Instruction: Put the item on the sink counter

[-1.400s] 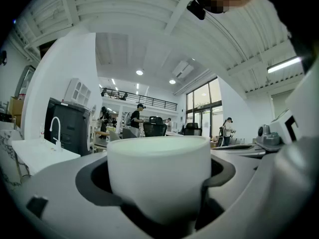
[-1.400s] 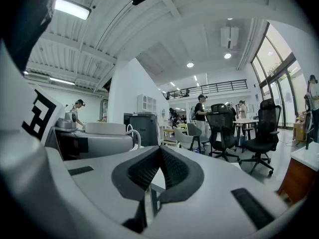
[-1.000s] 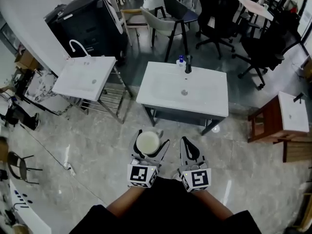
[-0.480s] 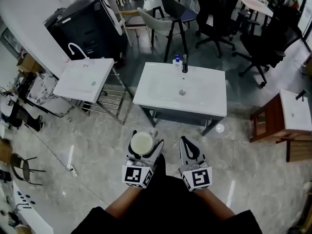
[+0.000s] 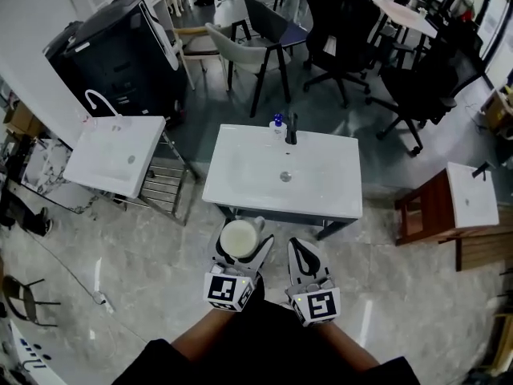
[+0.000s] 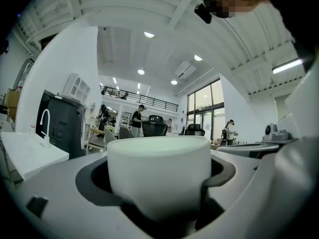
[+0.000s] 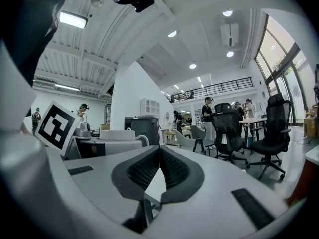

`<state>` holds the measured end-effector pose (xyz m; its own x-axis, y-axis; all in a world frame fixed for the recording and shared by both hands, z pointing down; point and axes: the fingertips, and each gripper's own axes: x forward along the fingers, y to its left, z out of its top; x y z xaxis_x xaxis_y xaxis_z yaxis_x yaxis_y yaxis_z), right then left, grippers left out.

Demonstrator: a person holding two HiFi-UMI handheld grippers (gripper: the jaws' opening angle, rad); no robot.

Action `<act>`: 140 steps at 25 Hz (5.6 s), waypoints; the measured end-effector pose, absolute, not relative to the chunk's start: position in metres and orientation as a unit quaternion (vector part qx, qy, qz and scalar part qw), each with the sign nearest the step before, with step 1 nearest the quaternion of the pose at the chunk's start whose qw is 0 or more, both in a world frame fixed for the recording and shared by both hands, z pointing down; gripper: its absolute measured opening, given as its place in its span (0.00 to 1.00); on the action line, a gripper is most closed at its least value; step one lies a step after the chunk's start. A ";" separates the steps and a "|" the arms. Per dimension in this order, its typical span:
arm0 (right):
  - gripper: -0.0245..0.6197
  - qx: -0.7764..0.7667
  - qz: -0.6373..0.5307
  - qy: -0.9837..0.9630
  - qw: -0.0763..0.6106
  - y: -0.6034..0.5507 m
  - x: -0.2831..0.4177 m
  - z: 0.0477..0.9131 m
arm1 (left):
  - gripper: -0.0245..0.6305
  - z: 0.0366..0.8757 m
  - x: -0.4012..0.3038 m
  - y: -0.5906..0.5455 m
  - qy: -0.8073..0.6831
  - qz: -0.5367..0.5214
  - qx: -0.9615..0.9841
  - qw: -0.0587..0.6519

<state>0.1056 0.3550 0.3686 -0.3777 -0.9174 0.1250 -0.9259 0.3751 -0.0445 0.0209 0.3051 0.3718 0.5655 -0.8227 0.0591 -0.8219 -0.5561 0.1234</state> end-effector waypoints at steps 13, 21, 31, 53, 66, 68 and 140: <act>0.09 0.548 0.057 -0.831 0.077 0.200 0.054 0.372 | 0.73 0.400 -0.054 0.158 -0.475 0.015 0.876 0.088; 0.09 0.574 0.063 -0.812 0.086 0.134 0.039 0.379 | 0.73 0.408 -0.080 0.078 -0.460 0.012 0.883 0.095; 0.09 0.594 0.093 -0.794 0.084 0.070 0.030 0.388 | 0.73 0.415 -0.087 0.009 -0.484 -0.006 0.869 0.101; 0.09 0.560 0.096 -0.817 0.098 -0.080 0.081 0.443 | 0.73 0.513 -0.019 -0.139 -0.519 0.074 0.847 0.091; 0.09 0.540 0.132 -0.825 0.103 -0.146 0.081 0.485 | 0.73 0.590 0.003 -0.213 -0.509 0.104 0.848 0.102; 0.09 0.534 0.138 -0.827 0.110 -0.148 0.080 0.493 | 0.73 0.604 0.004 -0.220 -0.510 0.114 0.847 0.098; 0.09 0.514 0.162 -0.835 0.107 -0.177 0.097 0.519 | 0.73 0.716 0.055 -0.254 -0.446 0.182 0.873 0.082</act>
<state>0.0970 -0.1767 0.5186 -0.4477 -0.8248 0.3455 -0.8941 0.4185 -0.1596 0.0551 -0.2541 0.7159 0.5365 -0.7480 0.3907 -0.8079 -0.5890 -0.0180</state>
